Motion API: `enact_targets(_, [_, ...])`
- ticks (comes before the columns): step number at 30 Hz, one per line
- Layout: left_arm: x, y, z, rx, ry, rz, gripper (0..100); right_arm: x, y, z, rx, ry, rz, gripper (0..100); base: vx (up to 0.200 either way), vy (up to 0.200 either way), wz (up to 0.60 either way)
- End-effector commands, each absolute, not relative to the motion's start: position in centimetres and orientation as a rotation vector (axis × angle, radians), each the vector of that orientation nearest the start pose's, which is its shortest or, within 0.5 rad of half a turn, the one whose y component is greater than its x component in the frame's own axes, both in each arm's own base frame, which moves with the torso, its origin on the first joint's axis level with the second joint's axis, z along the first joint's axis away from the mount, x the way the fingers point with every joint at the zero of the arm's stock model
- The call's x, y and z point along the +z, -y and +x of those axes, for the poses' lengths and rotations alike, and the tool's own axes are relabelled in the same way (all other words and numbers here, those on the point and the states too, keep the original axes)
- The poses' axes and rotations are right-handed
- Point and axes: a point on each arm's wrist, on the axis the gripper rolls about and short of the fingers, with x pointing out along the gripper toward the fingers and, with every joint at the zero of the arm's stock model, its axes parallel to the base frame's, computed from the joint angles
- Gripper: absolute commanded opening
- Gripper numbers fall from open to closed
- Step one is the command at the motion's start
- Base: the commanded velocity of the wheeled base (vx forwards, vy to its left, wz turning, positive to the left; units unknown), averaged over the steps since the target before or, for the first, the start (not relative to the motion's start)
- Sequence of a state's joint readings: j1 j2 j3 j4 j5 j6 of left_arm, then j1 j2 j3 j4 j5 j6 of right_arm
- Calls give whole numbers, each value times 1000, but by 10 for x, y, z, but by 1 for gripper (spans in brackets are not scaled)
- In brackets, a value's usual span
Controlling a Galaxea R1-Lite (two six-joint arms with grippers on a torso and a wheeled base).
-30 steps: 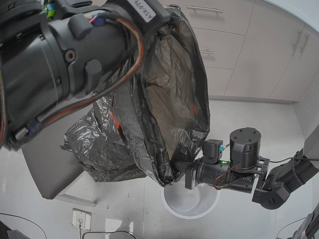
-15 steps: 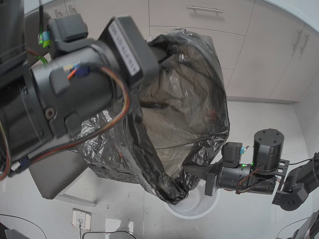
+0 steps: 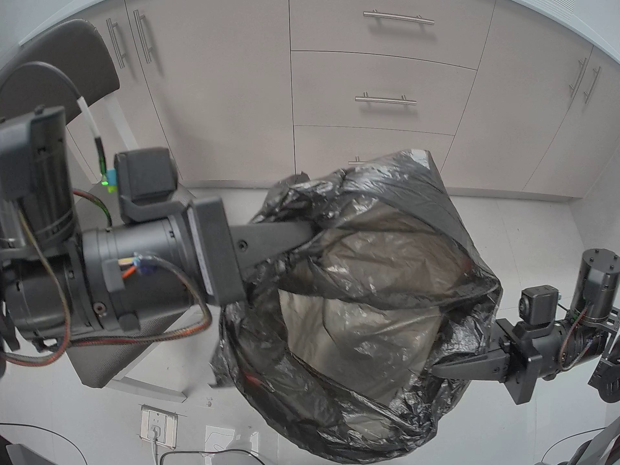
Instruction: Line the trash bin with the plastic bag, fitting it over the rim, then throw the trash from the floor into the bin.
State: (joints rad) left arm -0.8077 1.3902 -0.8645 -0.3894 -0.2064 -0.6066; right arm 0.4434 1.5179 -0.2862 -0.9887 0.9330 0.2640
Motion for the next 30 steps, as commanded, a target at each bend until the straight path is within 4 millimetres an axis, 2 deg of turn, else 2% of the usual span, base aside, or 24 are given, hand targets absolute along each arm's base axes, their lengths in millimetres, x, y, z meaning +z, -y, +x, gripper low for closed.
enact_targets(1, [226,204,171,-1019,-532,-479,0,149,-81,150,1306,-349,272,0,0,0,0])
enact_targets(8, [207,250,167,-1152,-590,-444,0,152,-77,146,1297,-328,269,0,0,0,0])
enact_targets(14, [195,274,163,-1192,-634,-420,0,146,-74,139,1288,-346,274,0,0,0,0])
enact_targets(21, [185,281,162,-1190,-667,-409,0,133,-69,130,1259,-398,291,0,0,0,0])
enact_targets(30, [166,287,174,-1172,-655,-407,0,130,-60,142,1185,-389,286,0,0,0,0])
